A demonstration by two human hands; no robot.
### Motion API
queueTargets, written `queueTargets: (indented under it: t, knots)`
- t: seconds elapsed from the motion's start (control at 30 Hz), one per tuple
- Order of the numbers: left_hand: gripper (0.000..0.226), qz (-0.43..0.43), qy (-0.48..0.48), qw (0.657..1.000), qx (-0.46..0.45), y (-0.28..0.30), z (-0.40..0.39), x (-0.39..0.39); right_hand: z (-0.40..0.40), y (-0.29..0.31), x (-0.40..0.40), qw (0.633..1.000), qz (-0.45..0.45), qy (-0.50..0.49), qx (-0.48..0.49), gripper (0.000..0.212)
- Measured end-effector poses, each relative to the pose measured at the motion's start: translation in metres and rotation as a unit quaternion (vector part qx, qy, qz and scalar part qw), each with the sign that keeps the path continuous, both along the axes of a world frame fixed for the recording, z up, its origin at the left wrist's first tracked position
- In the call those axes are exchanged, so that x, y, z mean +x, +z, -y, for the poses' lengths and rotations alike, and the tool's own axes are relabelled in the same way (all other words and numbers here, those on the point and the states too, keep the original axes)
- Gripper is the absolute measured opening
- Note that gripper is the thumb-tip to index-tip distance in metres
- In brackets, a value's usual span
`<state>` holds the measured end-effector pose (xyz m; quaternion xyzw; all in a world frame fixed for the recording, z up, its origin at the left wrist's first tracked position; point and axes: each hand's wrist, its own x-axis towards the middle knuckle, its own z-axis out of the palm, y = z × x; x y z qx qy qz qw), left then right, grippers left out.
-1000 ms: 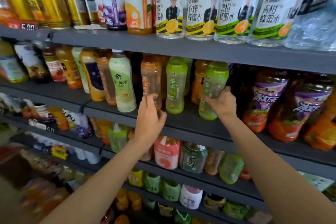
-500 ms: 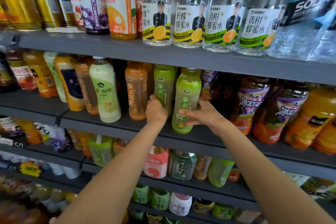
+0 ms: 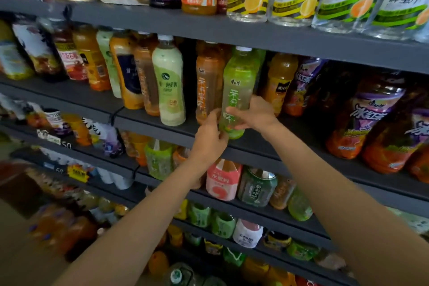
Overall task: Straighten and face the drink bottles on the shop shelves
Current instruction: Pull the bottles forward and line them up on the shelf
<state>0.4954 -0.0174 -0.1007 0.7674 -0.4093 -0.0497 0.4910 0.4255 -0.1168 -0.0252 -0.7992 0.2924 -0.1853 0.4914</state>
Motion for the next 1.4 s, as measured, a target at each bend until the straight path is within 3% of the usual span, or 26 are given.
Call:
queueTargets:
  t: [0.1,0.2,0.3,0.4,0.5,0.57,0.63,0.7,0.83,1.03,1.27,1.4]
  knots:
    - [0.056,0.017,0.002,1.0,-0.004,0.0,-0.006,-0.007,-0.002,-0.001,-0.001,0.999,-0.022,-0.006,-0.025,0.03]
    - [0.041,0.077,0.045,0.994,-0.06,-0.004,-0.015,-0.026,0.002,-0.003,-0.021,0.995,-0.089,0.008,-0.048,0.031]
    - [0.031,0.141,-0.008,0.987,-0.072,-0.019,-0.021,-0.056,0.01,-0.003,-0.073,0.996,-0.085,-0.023,-0.017,0.021]
    - [0.029,0.148,-0.085,0.985,-0.04,-0.04,-0.012,-0.088,0.018,-0.01,-0.138,0.993,-0.099,0.04,0.058,0.008]
    - [0.032,0.121,-0.158,0.98,0.024,-0.06,0.002,-0.121,0.025,-0.038,-0.19,0.966,-0.226,0.076,0.1,0.019]
    - [0.035,0.121,-0.189,0.97,0.089,-0.069,0.01,-0.136,0.033,-0.068,-0.212,0.953,-0.278,0.045,0.115,0.02]
    - [0.039,0.113,-0.204,0.959,0.16,-0.074,0.017,-0.144,0.045,-0.106,-0.222,0.958,-0.26,-0.04,0.113,0.021]
    - [0.039,0.109,-0.203,0.954,0.19,-0.078,0.022,-0.143,0.055,-0.139,-0.22,0.969,-0.185,-0.141,0.081,0.021]
    - [0.041,0.114,-0.187,0.951,0.218,-0.086,0.021,-0.135,0.062,-0.181,-0.195,0.954,-0.008,-0.282,0.106,0.085]
    - [0.048,0.122,-0.167,0.946,0.25,-0.086,0.002,-0.118,0.072,-0.194,-0.171,0.927,-0.076,-0.367,0.005,0.095]
    - [0.049,0.141,-0.209,0.922,0.295,-0.087,-0.001,-0.116,0.037,-0.189,-0.208,0.965,-0.1,-0.228,-0.075,0.084]
    - [0.044,0.245,-0.194,0.912,0.264,-0.067,0.002,-0.114,0.0,-0.154,-0.207,0.973,-0.147,-0.083,-0.16,0.066]
